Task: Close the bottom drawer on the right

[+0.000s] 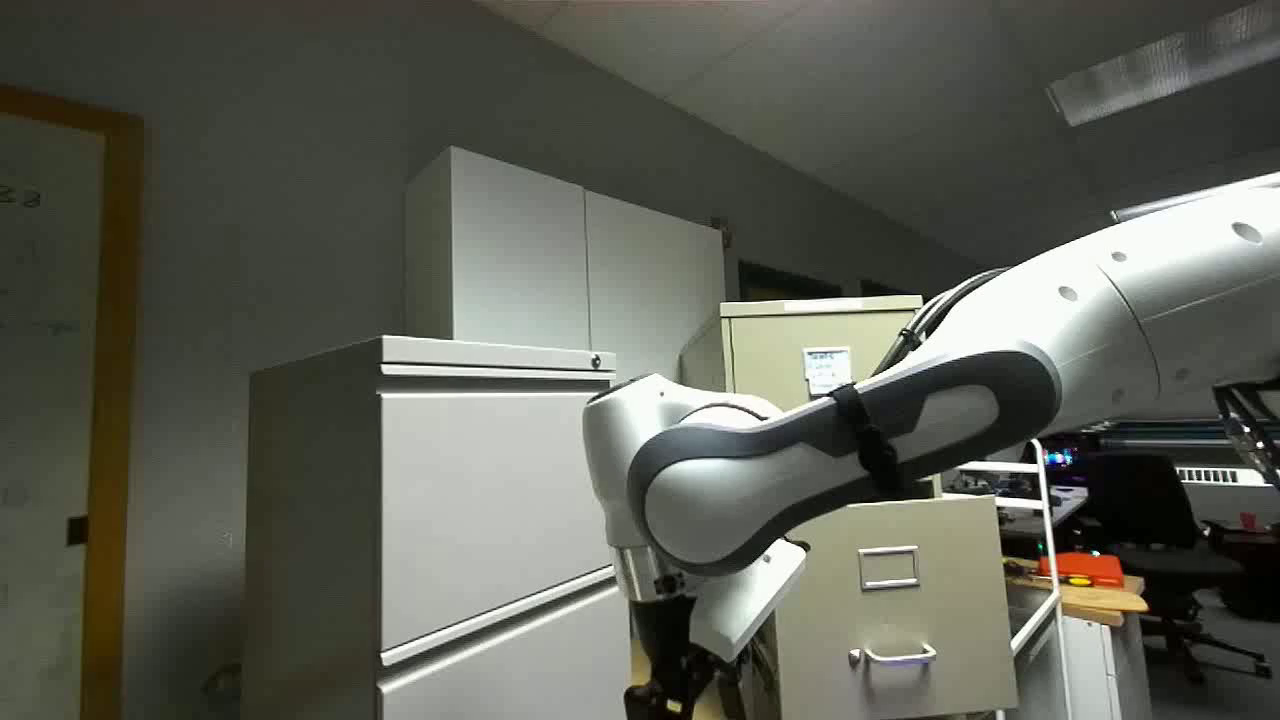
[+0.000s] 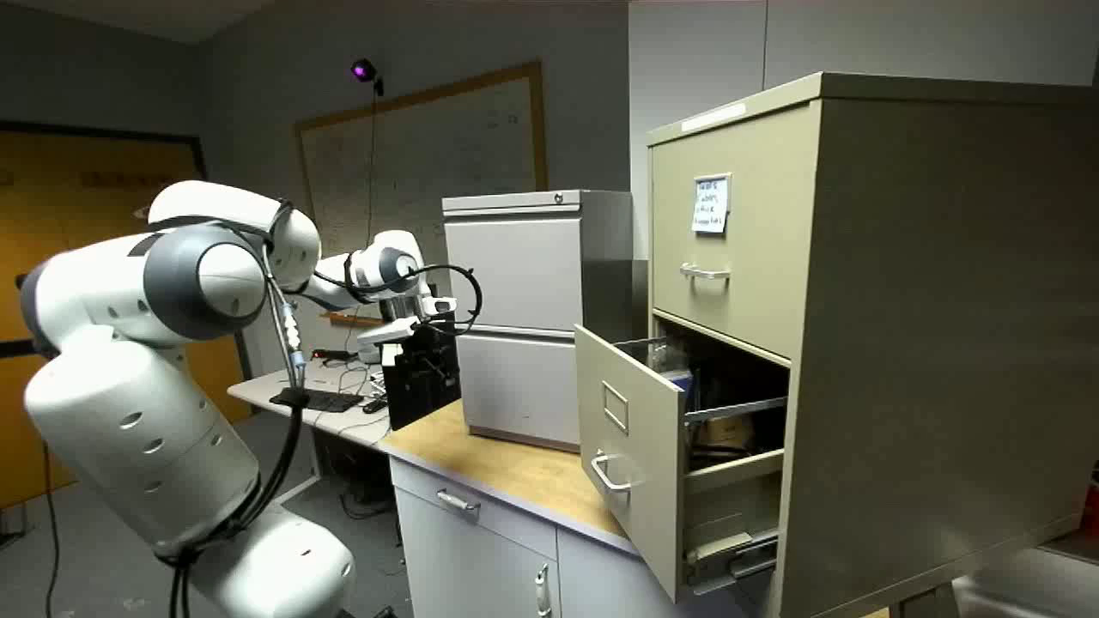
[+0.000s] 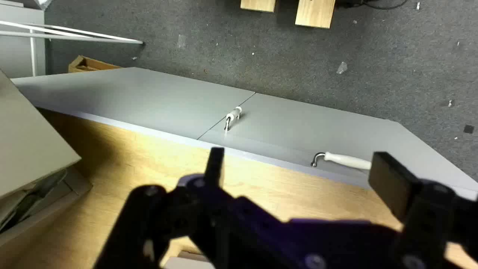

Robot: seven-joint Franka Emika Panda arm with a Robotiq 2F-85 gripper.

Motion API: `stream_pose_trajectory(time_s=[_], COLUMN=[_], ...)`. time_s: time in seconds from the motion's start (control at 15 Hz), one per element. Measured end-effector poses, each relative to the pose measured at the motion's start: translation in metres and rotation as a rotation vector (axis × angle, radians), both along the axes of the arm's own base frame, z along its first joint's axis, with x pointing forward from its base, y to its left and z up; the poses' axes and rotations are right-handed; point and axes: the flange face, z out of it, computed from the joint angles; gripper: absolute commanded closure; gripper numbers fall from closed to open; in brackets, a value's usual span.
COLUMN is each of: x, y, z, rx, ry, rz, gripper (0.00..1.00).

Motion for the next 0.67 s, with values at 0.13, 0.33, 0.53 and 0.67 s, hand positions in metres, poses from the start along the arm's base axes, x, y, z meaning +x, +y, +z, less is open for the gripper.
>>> stream_pose_trajectory(time_s=[0.13, 0.33, 0.53, 0.67], x=[0.0005, 0.0005, 0.0004, 0.0008], y=[0.0003, 0.0004, 0.0001, -0.0007], z=[0.0008, 0.0012, 0.0009, 0.0002], rx=[0.002, 0.002, 0.003, 0.003], ry=[-0.004, -0.005, -0.004, -0.002], rz=[0.001, 0.001, 0.001, 0.0], gripper=[0.0, 0.0, 0.0, 0.0])
